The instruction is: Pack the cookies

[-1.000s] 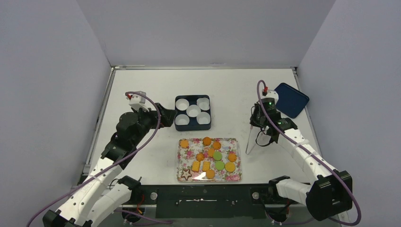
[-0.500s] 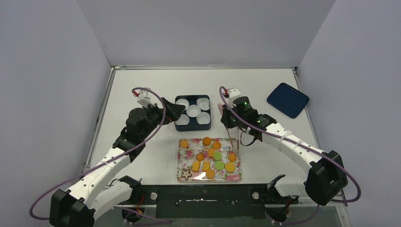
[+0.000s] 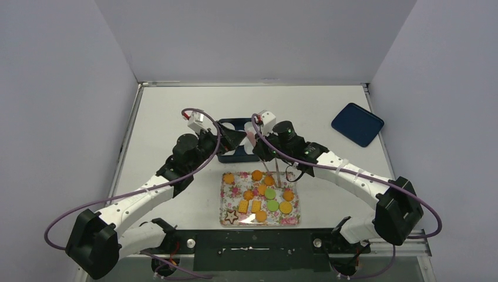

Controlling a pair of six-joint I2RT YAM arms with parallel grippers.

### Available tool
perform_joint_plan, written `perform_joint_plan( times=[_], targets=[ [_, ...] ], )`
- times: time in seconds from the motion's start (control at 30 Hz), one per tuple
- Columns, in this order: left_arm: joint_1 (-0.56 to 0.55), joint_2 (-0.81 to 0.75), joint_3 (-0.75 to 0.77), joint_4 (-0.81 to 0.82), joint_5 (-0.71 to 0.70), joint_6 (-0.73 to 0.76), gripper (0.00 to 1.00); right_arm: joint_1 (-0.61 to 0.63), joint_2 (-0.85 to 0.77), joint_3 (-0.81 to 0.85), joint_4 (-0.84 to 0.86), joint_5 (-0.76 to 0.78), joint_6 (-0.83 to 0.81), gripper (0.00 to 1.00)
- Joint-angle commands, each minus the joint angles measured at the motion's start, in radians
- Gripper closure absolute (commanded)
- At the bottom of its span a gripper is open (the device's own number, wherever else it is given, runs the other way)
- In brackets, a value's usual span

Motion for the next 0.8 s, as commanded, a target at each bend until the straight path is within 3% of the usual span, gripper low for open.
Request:
perform_joint_plan(
  times=[0.0,0.13,0.43,0.53,0.77],
  targets=[
    [-0.038,0.034,-0.004,0.136,-0.03,-0.04,0.03,0.028,0.024,0.048,0.113,-0.032,-0.003,1.0],
    [-0.053,0.067,-0.004,0.162,-0.027,-0.052,0.04,0.056,0.031,0.03,0.183,-0.056,0.018,1.0],
    [-0.065,0.087,-0.036,0.148,-0.103,-0.074,0.19,0.083,0.038,0.008,0.254,-0.064,0.038,1.0],
    [-0.065,0.089,-0.039,0.157,-0.1,-0.08,0.29,0.087,0.035,0.003,0.265,-0.063,0.036,1.0],
    [-0.066,0.065,-0.066,0.18,-0.128,-0.138,0.64,0.089,0.031,-0.019,0.293,-0.074,0.033,1.0]
  ],
)
